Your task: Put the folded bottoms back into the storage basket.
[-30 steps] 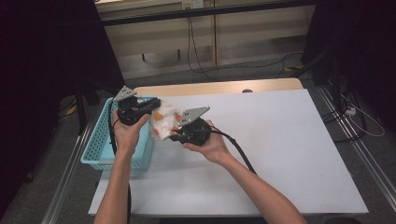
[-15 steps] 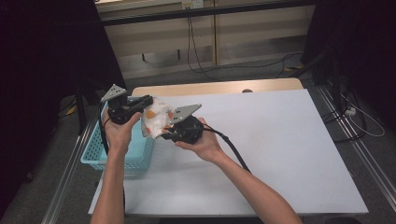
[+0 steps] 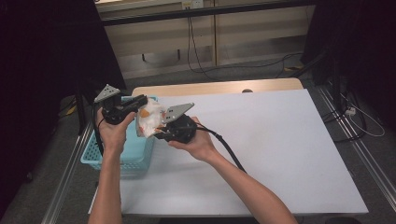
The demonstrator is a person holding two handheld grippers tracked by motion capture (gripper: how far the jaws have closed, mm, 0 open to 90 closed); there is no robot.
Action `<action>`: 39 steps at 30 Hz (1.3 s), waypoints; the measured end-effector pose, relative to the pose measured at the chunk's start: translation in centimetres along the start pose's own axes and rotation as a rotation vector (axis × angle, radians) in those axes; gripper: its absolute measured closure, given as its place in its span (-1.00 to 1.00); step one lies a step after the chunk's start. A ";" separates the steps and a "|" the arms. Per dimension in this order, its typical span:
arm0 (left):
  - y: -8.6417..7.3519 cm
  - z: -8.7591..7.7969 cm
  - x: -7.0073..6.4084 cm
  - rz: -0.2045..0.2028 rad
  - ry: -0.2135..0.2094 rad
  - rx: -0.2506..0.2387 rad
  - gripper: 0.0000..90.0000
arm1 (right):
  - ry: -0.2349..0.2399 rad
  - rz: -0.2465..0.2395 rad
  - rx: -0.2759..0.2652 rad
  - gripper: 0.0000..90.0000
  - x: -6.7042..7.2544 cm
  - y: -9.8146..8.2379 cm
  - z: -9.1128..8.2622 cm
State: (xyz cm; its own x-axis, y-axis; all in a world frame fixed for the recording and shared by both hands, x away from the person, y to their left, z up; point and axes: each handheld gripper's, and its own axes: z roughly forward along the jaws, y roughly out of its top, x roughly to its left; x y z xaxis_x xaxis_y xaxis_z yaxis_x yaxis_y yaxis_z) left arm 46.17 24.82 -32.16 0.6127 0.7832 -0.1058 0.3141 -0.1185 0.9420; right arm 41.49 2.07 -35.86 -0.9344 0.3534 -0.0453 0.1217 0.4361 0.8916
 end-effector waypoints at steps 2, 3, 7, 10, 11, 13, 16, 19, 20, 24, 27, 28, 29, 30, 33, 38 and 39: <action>0.1 -0.3 0.2 -0.009 -0.001 -0.007 0.80 | 0.002 0.000 -0.003 0.79 0.0 0.2 0.1; 0.1 -0.4 0.3 -0.011 0.000 -0.008 0.80 | 0.004 0.002 -0.005 0.78 0.1 0.3 0.2; 0.1 -0.8 0.7 -0.015 0.006 -0.006 0.80 | 0.009 -0.012 -0.003 0.79 0.3 0.9 0.6; 0.1 -1.1 1.0 -0.026 0.005 -0.005 0.80 | 0.010 -0.024 0.001 0.79 0.6 1.4 0.9; 0.1 -1.2 1.1 -0.027 0.007 -0.007 0.80 | 0.012 -0.030 0.002 0.79 0.7 1.5 1.0; 0.1 -1.4 1.2 -0.031 0.008 -0.016 0.80 | 0.016 -0.032 -0.002 0.79 0.9 1.8 1.1; 0.2 -1.8 1.5 -0.032 0.012 -0.027 0.80 | 0.019 -0.036 -0.003 0.79 1.0 2.2 1.3; 0.3 -2.3 1.8 -0.031 0.017 -0.034 0.80 | 0.022 -0.039 -0.006 0.78 1.0 2.6 1.5; 0.2 -2.4 1.9 -0.035 0.019 -0.036 0.80 | 0.023 -0.039 -0.006 0.78 1.1 2.7 1.6; 0.1 -2.5 2.1 -0.034 0.036 -0.029 0.80 | 0.030 -0.038 -0.006 0.79 1.2 3.2 2.1; 0.1 -2.5 2.2 -0.026 0.041 -0.025 0.80 | 0.039 -0.041 -0.006 0.79 1.3 3.5 2.6; 0.1 -2.5 2.3 -0.025 0.044 -0.020 0.80 | 0.040 -0.042 -0.007 0.79 1.3 3.5 2.7; 0.1 -2.6 2.4 -0.028 0.044 -0.023 0.80 | 0.043 -0.040 -0.007 0.79 1.3 3.6 2.9; 0.1 -2.7 2.5 -0.029 0.047 -0.023 0.80 | 0.043 -0.039 -0.006 0.79 1.4 3.7 3.0; 0.0 -3.0 3.0 -0.040 0.055 -0.022 0.80 | 0.046 -0.041 -0.002 0.79 1.4 3.8 3.5; -0.1 -3.4 3.5 -0.047 0.066 -0.033 0.80 | 0.051 -0.049 -0.002 0.79 1.5 4.4 4.0; -0.1 -3.6 3.7 -0.049 0.070 -0.035 0.80 | 0.051 -0.051 -0.001 0.79 1.5 4.5 4.1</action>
State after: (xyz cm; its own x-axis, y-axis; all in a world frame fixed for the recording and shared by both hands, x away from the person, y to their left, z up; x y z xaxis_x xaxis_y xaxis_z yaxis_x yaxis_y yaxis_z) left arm 45.81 29.87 -31.51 0.5451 0.8282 -0.1304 0.3162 -0.0591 0.9468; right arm 41.96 7.94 -33.73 -0.9553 0.2878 -0.0676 0.0731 0.4516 0.8892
